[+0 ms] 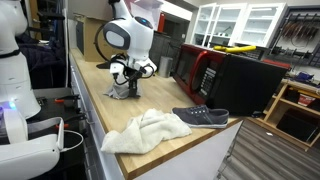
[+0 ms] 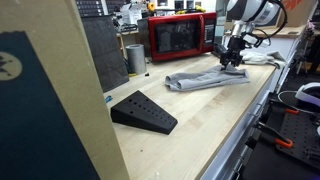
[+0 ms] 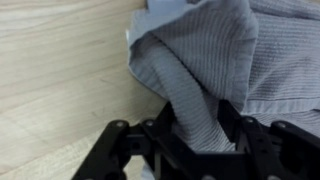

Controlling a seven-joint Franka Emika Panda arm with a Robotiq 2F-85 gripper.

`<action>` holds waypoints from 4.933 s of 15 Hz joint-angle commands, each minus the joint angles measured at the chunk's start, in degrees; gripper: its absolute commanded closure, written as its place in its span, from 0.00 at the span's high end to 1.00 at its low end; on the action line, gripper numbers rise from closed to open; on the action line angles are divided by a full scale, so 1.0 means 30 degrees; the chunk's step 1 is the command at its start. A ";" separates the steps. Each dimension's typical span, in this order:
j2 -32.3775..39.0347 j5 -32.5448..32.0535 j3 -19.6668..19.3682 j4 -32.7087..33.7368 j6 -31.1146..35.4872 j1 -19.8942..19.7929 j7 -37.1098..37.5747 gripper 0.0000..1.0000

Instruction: Fold the grey towel once from top to bottom and twice from right to left.

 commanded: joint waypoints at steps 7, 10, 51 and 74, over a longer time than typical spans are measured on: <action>-0.2170 -0.1193 0.0120 -0.0756 -0.0494 0.0093 0.0202 0.00; -0.3749 -0.2975 -0.0313 -0.1390 -0.0139 -0.0015 0.1007 0.01; -0.4517 -1.2712 0.4951 0.1070 0.1305 0.2480 1.5478 0.01; -0.1940 -0.8447 0.6003 0.2821 0.2842 0.4944 1.8515 0.01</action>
